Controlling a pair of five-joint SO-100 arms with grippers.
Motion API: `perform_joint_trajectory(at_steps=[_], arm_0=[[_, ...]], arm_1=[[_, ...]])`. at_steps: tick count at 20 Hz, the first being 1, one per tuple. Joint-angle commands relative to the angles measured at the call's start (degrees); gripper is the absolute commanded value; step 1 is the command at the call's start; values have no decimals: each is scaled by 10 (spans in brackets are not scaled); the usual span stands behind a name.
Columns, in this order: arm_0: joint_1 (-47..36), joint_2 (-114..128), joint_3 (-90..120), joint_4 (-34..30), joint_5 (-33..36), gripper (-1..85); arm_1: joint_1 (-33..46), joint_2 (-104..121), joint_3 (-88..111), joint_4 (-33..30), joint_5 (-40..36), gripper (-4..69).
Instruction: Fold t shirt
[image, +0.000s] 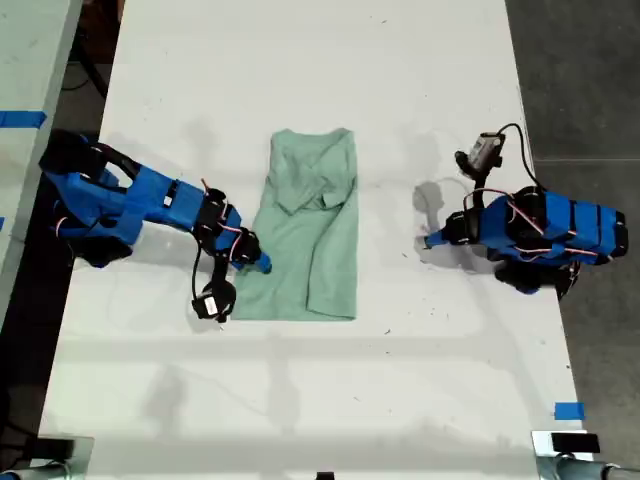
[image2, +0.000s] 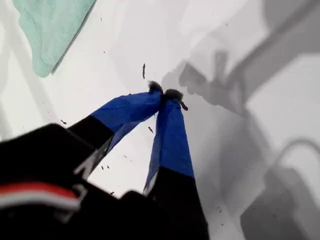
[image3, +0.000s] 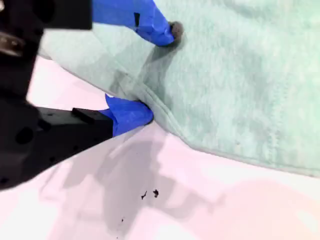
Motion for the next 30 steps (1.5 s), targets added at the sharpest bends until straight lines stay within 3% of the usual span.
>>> perform_joint_trajectory(at_steps=[1,2,5,10,16,19,21,26,28,30], arm_0=[[5,-5,-2,-5,-9,197],[5,-7,-2,-5,-10,178],[0,-13,-3,5,-7,-1],[-4,-12,-32,35,-3,-1],[8,-15,-278,224,-4,-1],[5,-40,-399,278,12,-1],[0,-66,-447,265,32,-1],[-11,-143,-455,139,84,-1],[-11,-184,-457,98,105,30],[-10,-225,-467,77,118,140]], arm_1=[[-5,3,23,-11,-6,15],[-5,3,23,-11,-6,15],[-5,3,23,-11,-6,15],[-5,3,23,-11,-6,15],[-5,3,23,-11,-6,15],[-5,3,23,-11,-6,15],[-5,3,23,-11,-6,15],[-5,3,23,-11,-7,15],[-5,3,23,-11,-7,15],[-5,3,23,-11,-7,15]])
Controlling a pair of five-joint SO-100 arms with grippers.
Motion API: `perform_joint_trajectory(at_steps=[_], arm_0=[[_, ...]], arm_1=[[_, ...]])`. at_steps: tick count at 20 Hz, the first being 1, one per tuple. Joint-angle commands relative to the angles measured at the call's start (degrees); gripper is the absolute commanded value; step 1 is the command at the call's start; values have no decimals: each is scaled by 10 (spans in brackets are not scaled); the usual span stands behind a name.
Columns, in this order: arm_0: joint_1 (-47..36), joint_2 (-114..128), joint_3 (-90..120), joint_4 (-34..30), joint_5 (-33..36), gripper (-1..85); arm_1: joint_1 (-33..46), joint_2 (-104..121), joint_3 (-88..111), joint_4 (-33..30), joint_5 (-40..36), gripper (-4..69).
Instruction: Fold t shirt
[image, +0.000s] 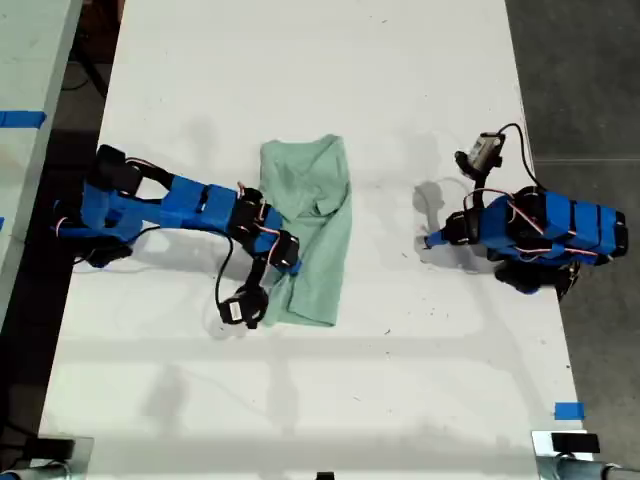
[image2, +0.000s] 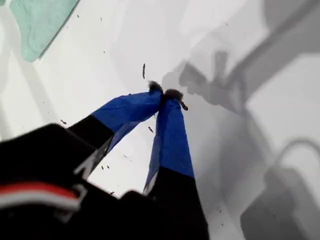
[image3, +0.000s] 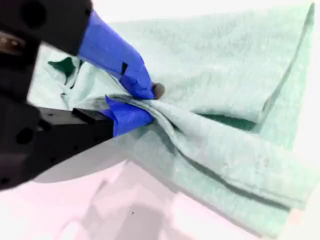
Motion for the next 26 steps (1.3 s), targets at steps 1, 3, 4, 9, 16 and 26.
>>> perform_joint_trajectory(at_steps=[1,3,4,9,16,26], arm_0=[[-9,-27,-55,-25,13,173],[-10,-53,-70,-23,16,202],[-10,-60,-78,-20,19,204],[-11,-47,-127,44,21,211],[-11,86,-132,216,-62,207],[-2,232,-31,244,-99,214]], arm_1=[[-5,3,23,-11,-7,15],[-5,3,23,-11,-7,15],[-5,3,23,-11,-7,15],[-5,3,23,-11,-8,15],[-6,3,23,-11,-8,15],[-6,3,23,-11,-8,15]])
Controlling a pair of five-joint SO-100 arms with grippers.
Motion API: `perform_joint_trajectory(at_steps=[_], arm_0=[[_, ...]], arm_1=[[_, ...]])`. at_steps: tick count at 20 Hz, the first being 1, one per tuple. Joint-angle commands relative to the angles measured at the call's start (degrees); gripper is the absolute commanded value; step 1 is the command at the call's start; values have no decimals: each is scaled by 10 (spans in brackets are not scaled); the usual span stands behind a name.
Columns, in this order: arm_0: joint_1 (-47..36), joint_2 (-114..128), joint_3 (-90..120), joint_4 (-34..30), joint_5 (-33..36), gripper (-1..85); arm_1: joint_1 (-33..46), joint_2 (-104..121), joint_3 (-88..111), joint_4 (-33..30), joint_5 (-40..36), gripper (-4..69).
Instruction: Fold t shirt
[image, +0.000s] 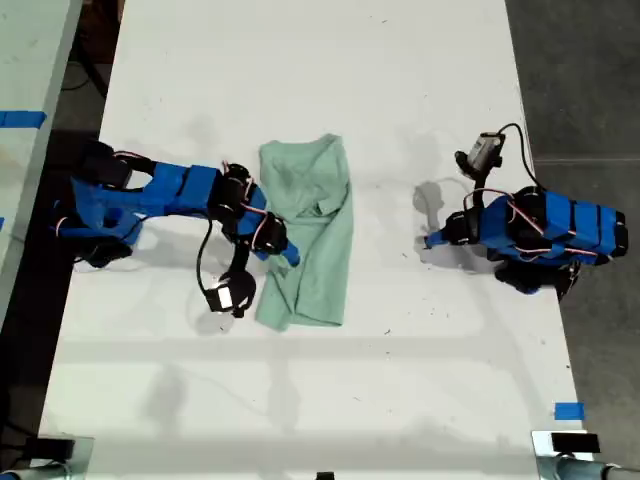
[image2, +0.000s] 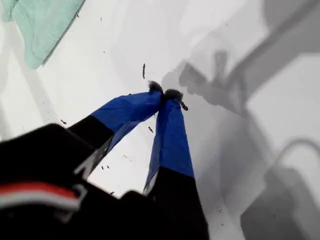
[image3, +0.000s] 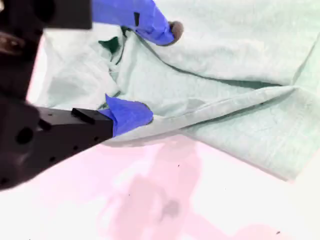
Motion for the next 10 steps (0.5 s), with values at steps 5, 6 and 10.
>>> perform_joint_trajectory(at_steps=[5,6,10], arm_0=[[-27,604,520,-199,-128,126],[-28,713,638,-277,-116,108],[0,917,945,-476,-91,90]], arm_1=[[-6,3,23,-11,-8,15],[-6,3,23,-11,-7,15],[-5,3,23,-11,-7,16]])
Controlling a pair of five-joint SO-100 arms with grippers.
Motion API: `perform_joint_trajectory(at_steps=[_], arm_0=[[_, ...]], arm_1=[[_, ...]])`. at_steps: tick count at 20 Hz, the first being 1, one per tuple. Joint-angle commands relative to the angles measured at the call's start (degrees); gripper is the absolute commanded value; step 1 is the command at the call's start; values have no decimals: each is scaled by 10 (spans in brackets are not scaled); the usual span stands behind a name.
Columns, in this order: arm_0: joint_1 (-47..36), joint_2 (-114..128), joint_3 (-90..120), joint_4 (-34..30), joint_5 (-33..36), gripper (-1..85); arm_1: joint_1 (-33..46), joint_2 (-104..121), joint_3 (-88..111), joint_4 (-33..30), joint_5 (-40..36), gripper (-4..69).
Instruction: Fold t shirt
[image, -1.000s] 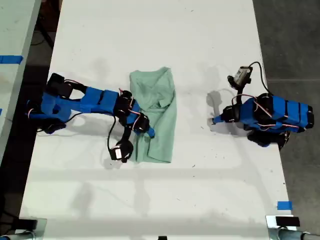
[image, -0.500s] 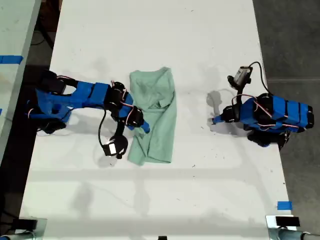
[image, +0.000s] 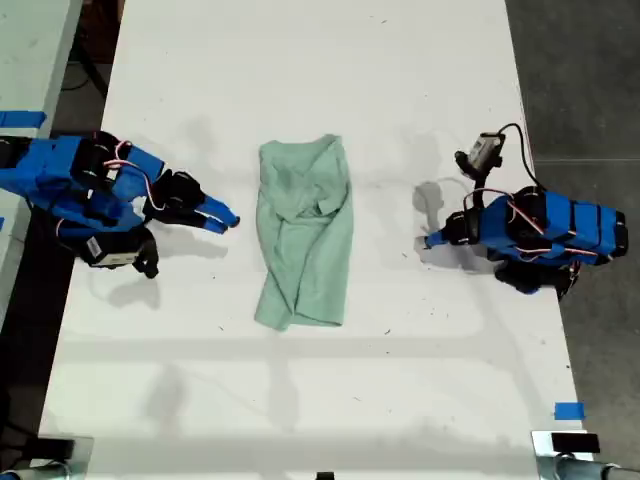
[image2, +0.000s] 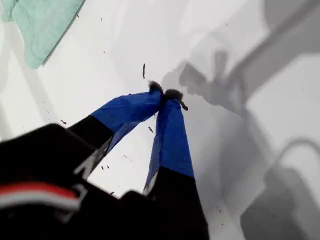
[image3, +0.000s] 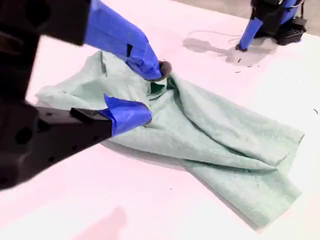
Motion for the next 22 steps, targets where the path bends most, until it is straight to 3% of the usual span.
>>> perform_joint_trajectory(at_steps=[1,3,5,8,10,12,17,22], arm_0=[[15,119,171,-114,13,85],[4,231,245,-98,22,67],[-27,387,318,-26,33,65],[-81,384,352,-28,45,68],[-155,384,354,15,50,24],[-192,384,354,11,71,4],[-165,384,354,14,59,28],[-176,384,355,14,58,-1]], arm_1=[[-5,3,23,-11,-7,16],[-6,3,23,-11,-5,15],[-6,3,23,-11,-5,15],[-5,3,23,-11,-5,15],[-6,3,23,-11,-4,15],[-8,3,23,-11,-4,15],[-13,3,23,-11,0,15],[-14,3,23,-11,1,15]])
